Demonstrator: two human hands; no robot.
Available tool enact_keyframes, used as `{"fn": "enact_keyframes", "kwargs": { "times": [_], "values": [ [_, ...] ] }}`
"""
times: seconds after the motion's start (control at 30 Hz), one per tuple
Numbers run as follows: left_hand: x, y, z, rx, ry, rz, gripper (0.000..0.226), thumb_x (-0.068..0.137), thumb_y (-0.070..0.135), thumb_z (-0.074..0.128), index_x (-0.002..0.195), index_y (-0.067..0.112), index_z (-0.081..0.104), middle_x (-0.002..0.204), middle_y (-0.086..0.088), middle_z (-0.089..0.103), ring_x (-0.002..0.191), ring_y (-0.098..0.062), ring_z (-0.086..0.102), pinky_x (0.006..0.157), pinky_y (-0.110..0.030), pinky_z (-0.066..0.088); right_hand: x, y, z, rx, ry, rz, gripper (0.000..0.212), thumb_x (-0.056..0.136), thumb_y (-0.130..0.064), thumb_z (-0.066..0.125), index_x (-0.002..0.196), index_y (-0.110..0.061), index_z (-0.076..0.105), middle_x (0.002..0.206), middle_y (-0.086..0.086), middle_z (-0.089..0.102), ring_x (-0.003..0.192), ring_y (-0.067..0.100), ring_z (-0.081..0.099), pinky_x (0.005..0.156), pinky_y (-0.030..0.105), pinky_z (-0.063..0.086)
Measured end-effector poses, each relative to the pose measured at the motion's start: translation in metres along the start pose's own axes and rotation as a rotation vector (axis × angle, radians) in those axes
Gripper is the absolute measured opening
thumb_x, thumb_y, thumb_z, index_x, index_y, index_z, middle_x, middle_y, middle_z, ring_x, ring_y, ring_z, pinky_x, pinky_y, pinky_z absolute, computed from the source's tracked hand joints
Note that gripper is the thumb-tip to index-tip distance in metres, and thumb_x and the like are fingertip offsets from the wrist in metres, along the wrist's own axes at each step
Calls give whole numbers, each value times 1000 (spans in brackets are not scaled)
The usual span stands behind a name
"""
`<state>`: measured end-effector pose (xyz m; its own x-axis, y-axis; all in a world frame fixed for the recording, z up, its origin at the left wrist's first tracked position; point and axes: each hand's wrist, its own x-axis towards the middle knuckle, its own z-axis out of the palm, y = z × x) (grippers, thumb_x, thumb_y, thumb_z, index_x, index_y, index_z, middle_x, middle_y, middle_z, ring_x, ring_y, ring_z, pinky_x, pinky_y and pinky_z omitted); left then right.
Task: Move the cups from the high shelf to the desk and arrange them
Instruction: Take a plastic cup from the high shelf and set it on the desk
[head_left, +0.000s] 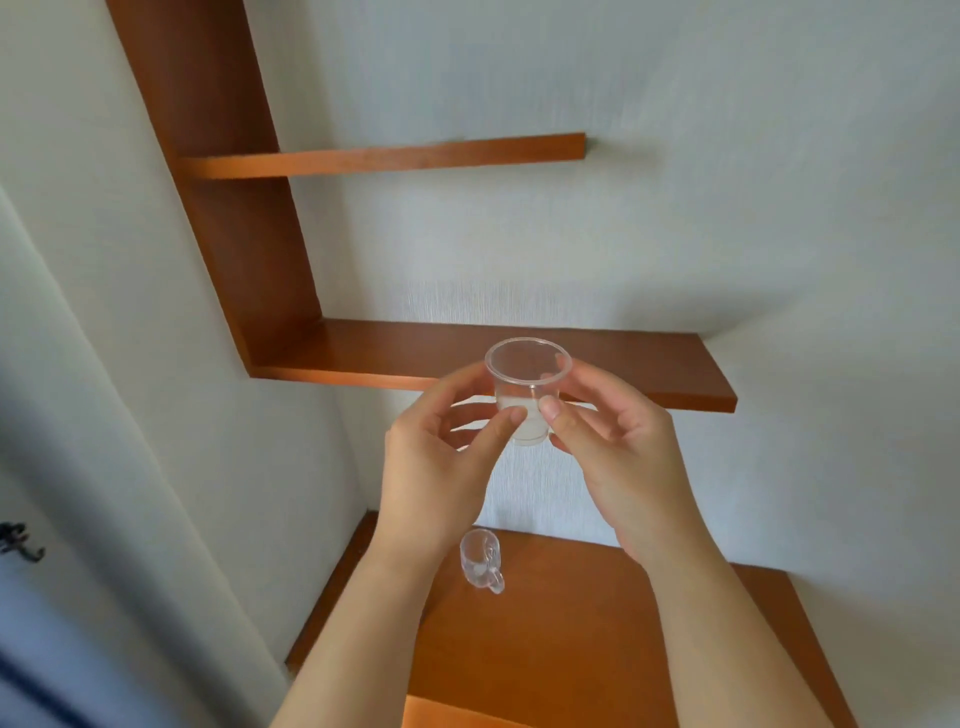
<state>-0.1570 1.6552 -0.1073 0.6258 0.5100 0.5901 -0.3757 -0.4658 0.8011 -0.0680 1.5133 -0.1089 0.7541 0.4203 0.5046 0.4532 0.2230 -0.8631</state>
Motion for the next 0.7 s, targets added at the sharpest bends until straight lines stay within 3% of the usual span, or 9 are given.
{"fn": "enact_keyframes", "kwargs": {
  "times": [0.23, 0.5, 0.6, 0.7],
  "values": [
    [-6, -63, 1, 0, -45, -122, 41, 90, 29, 80, 129, 32, 69, 120, 21, 75, 108, -6, 73, 87, -25, 61, -7, 50, 14, -136, 75, 173, 33, 93, -38, 73, 126, -44, 68, 124, -33, 67, 116, -9, 62, 98, 40, 59],
    [-28, -155, -3, -11, -115, -284, 47, 87, 31, 80, 132, 29, 67, 117, 20, 75, 104, -3, 74, 83, -26, 63, -27, 128, 44, -112, 104, 354, 34, 91, -33, 75, 124, -44, 70, 124, -30, 69, 116, -9, 64, 99, 33, 53],
    [-32, -182, -5, 18, -144, -318, 52, 81, 48, 74, 131, 36, 64, 117, 23, 74, 105, -2, 72, 85, -26, 62, -33, 156, 53, -92, 109, 416, 32, 93, -28, 74, 121, -42, 72, 122, -24, 73, 117, -3, 66, 102, 38, 53],
    [-38, -207, -6, 49, -193, -344, 50, 82, 47, 73, 131, 42, 61, 119, 26, 71, 106, -1, 72, 86, -29, 63, -39, 177, 60, -118, 122, 444, 32, 92, -30, 74, 121, -42, 72, 118, -21, 75, 115, -1, 68, 100, 37, 53]
  ]
}}
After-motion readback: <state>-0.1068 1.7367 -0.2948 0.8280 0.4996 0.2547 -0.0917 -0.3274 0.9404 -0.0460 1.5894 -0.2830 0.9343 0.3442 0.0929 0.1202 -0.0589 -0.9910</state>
